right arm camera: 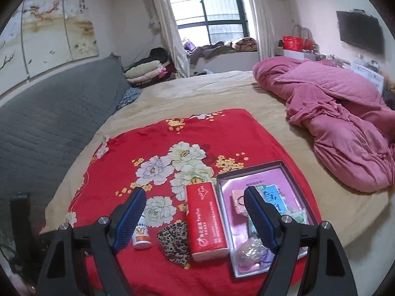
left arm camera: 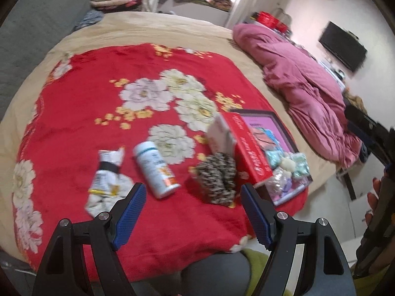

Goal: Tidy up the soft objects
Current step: 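Reach both tools toward the scrunchies lying on the bedcover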

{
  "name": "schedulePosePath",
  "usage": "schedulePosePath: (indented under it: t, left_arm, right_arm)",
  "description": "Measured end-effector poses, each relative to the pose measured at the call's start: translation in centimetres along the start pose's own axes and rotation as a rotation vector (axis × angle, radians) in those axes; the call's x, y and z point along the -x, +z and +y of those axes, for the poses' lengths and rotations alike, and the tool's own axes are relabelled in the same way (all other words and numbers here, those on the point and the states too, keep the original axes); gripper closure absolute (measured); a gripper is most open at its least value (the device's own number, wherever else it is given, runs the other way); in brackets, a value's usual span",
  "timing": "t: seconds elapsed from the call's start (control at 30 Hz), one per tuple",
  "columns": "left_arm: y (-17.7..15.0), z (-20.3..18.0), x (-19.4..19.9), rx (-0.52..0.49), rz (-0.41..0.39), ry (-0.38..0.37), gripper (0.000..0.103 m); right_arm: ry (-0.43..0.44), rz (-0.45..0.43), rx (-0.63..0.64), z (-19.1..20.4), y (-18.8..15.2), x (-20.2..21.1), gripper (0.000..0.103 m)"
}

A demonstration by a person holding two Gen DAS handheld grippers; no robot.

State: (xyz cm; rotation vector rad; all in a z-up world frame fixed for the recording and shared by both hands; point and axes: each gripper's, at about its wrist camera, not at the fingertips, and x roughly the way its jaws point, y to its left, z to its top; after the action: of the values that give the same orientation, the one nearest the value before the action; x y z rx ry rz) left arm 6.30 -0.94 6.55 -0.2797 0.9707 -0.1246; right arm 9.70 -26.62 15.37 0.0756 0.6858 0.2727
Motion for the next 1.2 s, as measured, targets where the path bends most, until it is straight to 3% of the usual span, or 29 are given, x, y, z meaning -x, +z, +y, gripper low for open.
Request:
schedulePosePath:
  t: [0.43, 0.9, 1.2]
  left_arm:
    - [-1.5, 7.2, 1.7, 0.128, -0.015, 0.071, 0.023]
    - [-3.3, 6.5, 0.9, 0.091, 0.021, 0.086, 0.023]
    - [-4.9, 9.4, -2.3, 0.167, 0.092, 0.066, 0.023]
  right_arm:
    - [0.053, 0.053, 0.072, 4.5, -1.9, -2.3, 0.022]
    - [0.066, 0.146, 0.083, 5.7, -4.7, -4.7, 0.022]
    - [0.073, 0.253, 0.133, 6.7, -7.9, -7.9, 0.022]
